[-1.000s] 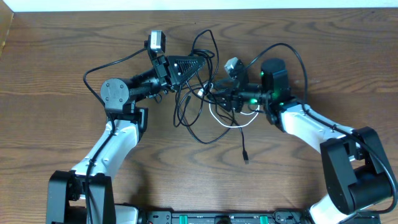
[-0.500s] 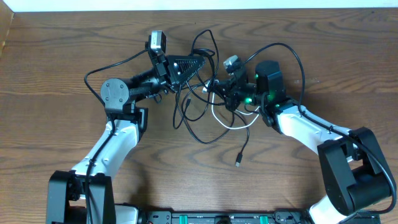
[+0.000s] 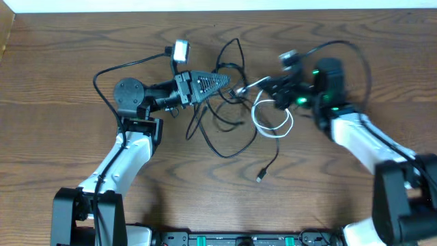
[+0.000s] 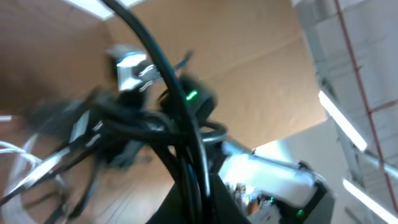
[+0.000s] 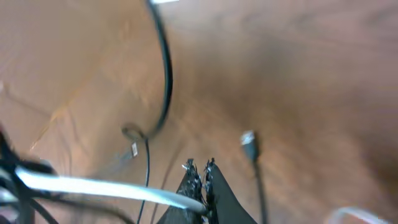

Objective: Untangle cables
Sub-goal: 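Pull the white cable rightward out of the bundle with the right gripper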

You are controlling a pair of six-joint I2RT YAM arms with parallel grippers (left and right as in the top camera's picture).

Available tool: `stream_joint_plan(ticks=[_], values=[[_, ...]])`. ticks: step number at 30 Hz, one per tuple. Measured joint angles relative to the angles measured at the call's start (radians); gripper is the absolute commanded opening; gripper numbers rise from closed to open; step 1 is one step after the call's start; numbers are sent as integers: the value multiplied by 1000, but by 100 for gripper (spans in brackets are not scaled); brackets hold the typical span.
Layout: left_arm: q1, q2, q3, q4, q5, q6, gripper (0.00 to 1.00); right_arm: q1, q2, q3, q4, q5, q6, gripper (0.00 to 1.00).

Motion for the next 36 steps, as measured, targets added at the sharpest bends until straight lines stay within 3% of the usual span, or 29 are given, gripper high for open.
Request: stream_joint_plan(ticks=[4,8,12,16,21,26,29,36], values=[[0,0,0,-35,29,97,8,-65,-63,2,-50,-6,8,1],[0,0,0,-35,39,162,8,-70,-67,2,-230,36,7,2],[0,0,0,-36,52,198,8,-69,-67,0,-393,206,-16,1],[0,0,0,-36,97,256,8,-69,-67,0,-447,365,-26,3],[0,0,0,-37,154,319,8,-69,-67,0,-460,445,-38,24],[0,0,0,-37,174,340,8,-70,-67,0,-563,463,-55,60],[0,0,0,-36,182,343,8,-70,-67,-1,-626,460,-59,72],[0,0,0,-36,186,352,8,-62,-67,-16,-637,449,-62,84]])
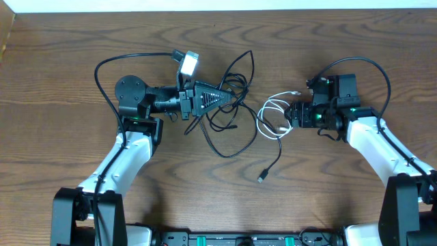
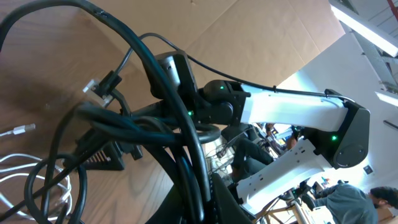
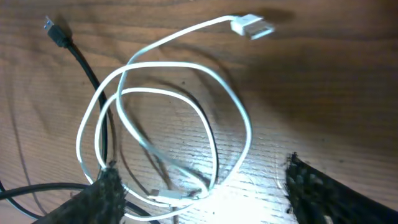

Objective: Untangle cables
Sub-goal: 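Pull the white cable rightward out of the bundle with the right gripper, then carry the white cable to the table's right edge with the right gripper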

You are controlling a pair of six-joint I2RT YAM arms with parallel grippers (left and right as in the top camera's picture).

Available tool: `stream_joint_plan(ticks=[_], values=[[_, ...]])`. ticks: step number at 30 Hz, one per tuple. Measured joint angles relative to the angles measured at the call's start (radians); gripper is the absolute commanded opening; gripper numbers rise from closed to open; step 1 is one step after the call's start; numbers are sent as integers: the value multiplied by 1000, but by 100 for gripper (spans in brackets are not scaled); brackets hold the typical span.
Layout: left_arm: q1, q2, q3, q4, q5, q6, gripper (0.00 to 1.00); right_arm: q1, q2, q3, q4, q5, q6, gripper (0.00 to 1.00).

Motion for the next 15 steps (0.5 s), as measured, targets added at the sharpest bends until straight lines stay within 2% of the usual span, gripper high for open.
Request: stream_joint_plan(ticks=[10,15], values=[[0,0,0,0,0,4,8,58,15,-26,41,-4,-18,81],[0,0,0,0,0,4,8,63,38,-27,85,0,-20,74]])
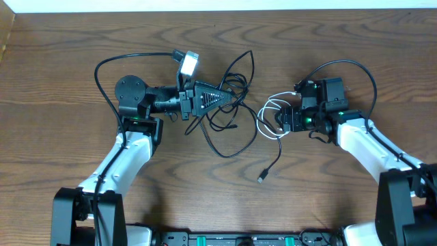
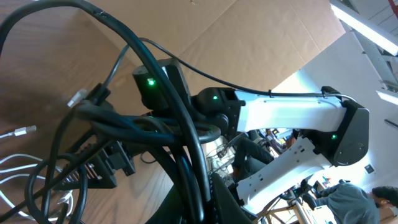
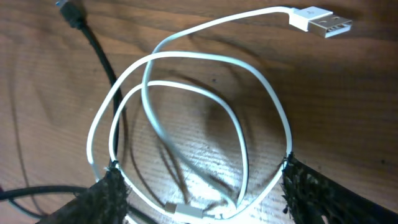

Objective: Untangle cables
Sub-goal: 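Carry the white cable to the table's right edge with the right gripper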

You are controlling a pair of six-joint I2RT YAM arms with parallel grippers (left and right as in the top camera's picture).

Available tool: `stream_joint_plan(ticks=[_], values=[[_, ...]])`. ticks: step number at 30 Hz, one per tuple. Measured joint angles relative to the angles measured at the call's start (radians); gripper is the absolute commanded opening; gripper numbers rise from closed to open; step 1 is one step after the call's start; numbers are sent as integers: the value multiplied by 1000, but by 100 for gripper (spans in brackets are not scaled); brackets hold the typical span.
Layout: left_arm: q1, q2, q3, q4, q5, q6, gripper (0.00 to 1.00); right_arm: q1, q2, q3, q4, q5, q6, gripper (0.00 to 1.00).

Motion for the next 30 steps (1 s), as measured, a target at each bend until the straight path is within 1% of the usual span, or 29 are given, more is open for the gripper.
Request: stream_joint_plan(ticks=[3,5,6,7,13,18,21,23,27,30], values=[[0,0,0,0,0,0,7,0,35,0,28,3,1,63],[0,0,0,0,0,0,8,0,77,-1,56,2,-1,31],[0,0,0,0,0,0,8,0,88,-2,64,2,-7,11],[0,0,0,0,0,0,8,0,96,-3,73,0,-6,1],[0,0,0,0,0,0,8,-1,103,-5,146,-58,-3,1],[0,0,0,0,0,0,8,-37,55,5,139,-88,-4,1],[0,0,0,0,0,0,8,-103,-42,27,133,-92,-4,1],[0,0,0,0,0,0,8,-167,-139,53,136,-79,-4,1],[0,0,0,0,0,0,8,-298,-339,85,137,25,-4,1],[0,0,0,0,0,0,8,-383,-439,92,120,134,-4,1]])
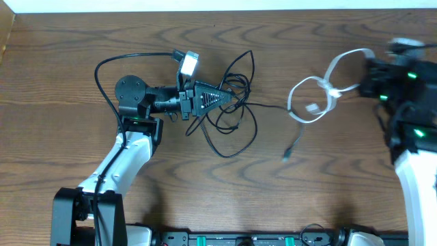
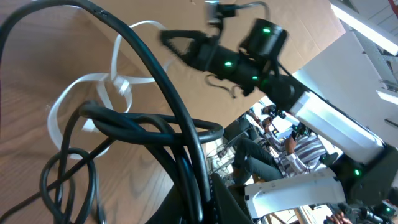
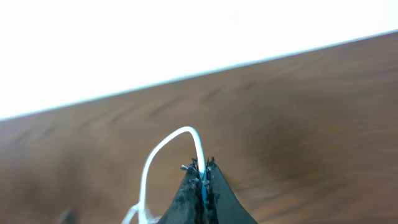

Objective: Untangle cables
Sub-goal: 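Carry the white cable to the table's right edge with the right gripper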

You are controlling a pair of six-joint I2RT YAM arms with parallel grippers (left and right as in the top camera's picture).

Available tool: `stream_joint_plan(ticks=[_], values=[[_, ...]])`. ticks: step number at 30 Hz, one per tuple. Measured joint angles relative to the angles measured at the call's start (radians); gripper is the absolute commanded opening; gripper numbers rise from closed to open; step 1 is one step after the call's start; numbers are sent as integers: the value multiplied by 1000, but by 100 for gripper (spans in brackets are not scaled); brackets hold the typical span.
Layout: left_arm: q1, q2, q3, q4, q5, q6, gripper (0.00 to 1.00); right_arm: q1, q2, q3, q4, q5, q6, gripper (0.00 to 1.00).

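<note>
A tangle of black cables (image 1: 229, 102) lies at the table's middle, with my left gripper (image 1: 235, 98) shut on a bunch of its strands; thick black loops (image 2: 155, 124) fill the left wrist view. One thin black strand (image 1: 290, 143) trails right and ends in a plug. The white cable (image 1: 314, 96) hangs in loops at the right, lifted and blurred. My right gripper (image 3: 200, 167) is shut on a white strand (image 3: 165, 149) that arches out of its tips; overhead the right gripper (image 1: 362, 80) is at the far right.
The wooden table (image 1: 82, 41) runs to a pale back edge at the top. The left arm (image 1: 130, 147) reaches in from the lower left, the right arm (image 1: 413, 157) stands along the right edge.
My right gripper was open over the white coil near the black tangle. Now it is shut on the white cable and stands far to the right, the coil pulled away. The left gripper has not moved.
At first both grippers were close together at the tangle, the right one shut on a white strand. Then the right gripper was open beside the white coil lying on the table, and moved over it. Now it holds the coil well right of the black cables.
</note>
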Motion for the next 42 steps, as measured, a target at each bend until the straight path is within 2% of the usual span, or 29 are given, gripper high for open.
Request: stream_joint_plan(ticks=[6,11,14,22,29,33,38,40,42], values=[[0,0,0,0,5,0,8,-134,-38,0,-32,133,10,1],[42,0,0,1,53,7,8,-183,-24,0,-50,179,43,1],[113,0,0,1,71,8,8,-196,-22,0,-71,233,83,1],[441,0,0,-53,82,10,8,-240,-20,0,-146,378,213,1],[610,0,1,-208,69,11,8,-247,-19,0,-225,410,322,1],[649,0,-14,-368,-50,18,8,-249,4,0,-296,447,391,1],[640,-5,-57,-732,-259,66,8,-249,41,0,-316,469,426,1],[603,-5,-75,-842,-319,140,8,-249,48,0,-313,449,432,1],[557,-5,-76,-880,-342,193,8,-249,55,0,-312,420,427,1]])
